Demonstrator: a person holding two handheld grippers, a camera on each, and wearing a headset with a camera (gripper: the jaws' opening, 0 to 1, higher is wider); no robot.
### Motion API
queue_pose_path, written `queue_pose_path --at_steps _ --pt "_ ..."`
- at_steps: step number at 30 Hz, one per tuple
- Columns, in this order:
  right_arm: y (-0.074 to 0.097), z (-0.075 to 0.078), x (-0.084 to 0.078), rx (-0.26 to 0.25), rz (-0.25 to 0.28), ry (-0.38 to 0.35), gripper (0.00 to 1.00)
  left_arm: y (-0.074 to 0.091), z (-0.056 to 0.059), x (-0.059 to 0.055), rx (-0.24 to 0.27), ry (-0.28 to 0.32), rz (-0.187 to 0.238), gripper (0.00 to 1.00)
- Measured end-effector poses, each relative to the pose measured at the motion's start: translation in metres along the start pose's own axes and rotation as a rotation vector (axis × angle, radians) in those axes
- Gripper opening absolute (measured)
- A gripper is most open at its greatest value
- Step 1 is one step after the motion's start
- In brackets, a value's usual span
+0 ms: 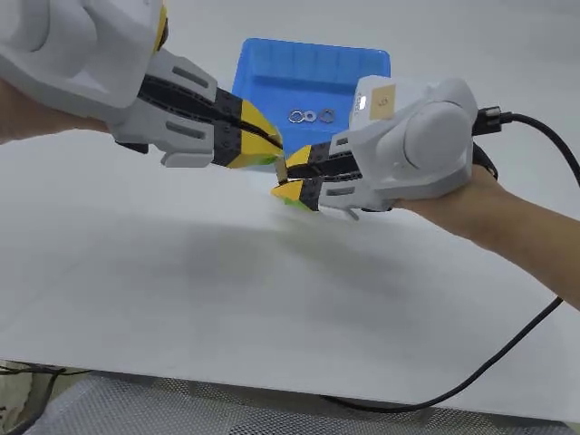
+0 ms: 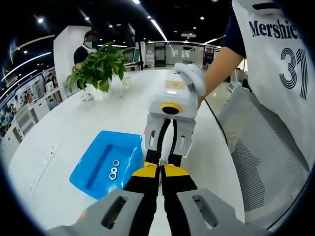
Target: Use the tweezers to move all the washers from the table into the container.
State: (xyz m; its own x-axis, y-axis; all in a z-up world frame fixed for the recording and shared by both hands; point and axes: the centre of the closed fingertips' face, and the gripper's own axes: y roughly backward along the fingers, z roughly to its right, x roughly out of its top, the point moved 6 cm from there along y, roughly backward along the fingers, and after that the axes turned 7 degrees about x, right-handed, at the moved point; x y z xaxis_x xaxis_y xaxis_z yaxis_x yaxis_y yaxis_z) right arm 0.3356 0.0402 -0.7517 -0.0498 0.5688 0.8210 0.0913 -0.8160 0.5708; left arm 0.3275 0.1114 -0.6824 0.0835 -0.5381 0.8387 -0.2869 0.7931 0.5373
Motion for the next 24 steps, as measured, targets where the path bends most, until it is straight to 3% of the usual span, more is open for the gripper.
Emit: queue_pose_path --at_steps 13,24 --pt "0.0003 0.0005 -0.0028 -0.005 -0.002 -0.025 0.11 -0.006 0.0019 0.0035 -0.006 0.011 0.012 0.05" --pt "0.0043 0.0011 0.0026 -0.001 0.0 -0.01 0.11 0.001 0.0012 0.0093 -0.013 0.015 0.012 0.05"
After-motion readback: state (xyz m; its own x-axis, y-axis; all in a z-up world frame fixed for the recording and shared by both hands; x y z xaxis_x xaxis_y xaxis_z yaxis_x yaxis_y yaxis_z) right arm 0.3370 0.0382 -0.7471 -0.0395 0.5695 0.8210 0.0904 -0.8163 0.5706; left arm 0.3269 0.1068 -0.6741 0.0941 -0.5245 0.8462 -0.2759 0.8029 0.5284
